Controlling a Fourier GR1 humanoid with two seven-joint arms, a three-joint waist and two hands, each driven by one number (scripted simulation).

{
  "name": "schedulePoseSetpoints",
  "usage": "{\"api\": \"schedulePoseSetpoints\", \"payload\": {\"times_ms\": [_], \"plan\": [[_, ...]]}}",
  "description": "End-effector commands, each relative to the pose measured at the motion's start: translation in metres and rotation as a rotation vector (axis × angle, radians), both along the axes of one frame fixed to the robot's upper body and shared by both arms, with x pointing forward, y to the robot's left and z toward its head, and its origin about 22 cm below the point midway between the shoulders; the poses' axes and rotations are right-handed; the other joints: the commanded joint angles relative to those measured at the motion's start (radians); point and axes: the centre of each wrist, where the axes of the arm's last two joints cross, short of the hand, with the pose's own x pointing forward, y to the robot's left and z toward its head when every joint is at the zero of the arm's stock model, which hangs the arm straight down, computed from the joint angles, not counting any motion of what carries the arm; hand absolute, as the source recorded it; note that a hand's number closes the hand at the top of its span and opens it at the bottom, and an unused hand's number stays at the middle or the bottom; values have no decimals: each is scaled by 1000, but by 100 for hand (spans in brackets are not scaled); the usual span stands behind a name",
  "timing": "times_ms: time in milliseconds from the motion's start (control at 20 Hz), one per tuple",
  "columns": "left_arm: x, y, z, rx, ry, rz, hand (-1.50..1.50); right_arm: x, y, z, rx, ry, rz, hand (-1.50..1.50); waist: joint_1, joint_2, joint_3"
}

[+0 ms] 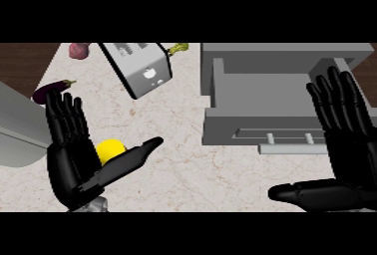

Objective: Pick up the cup, place it into the drawer and close the drawer

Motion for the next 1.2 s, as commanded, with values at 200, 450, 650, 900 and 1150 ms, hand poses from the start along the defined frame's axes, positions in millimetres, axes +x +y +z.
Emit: {"api": "schedulePoseSetpoints", "payload": {"times_ms": [200,450,650,900,1150], "plan": [[-11,1,-14,-31,59,40,-150,2,-16,-14,2,-11,-9,-150,0,0,0],[-19,17,-50,-57,125,88,-150,3,-15,-10,12,-7,-1,-150,1,1,0],[-28,14,-60,-53,136,127,-150,-3,0,5,17,-2,-9,-150,1,0,0],[-17,51,-73,-46,161,150,-150,-6,-14,15,-3,6,3,-150,0,0,0],[-43,68,-112,-58,196,131,-150,5,-5,9,-14,2,-2,-150,3,0,0]]}}
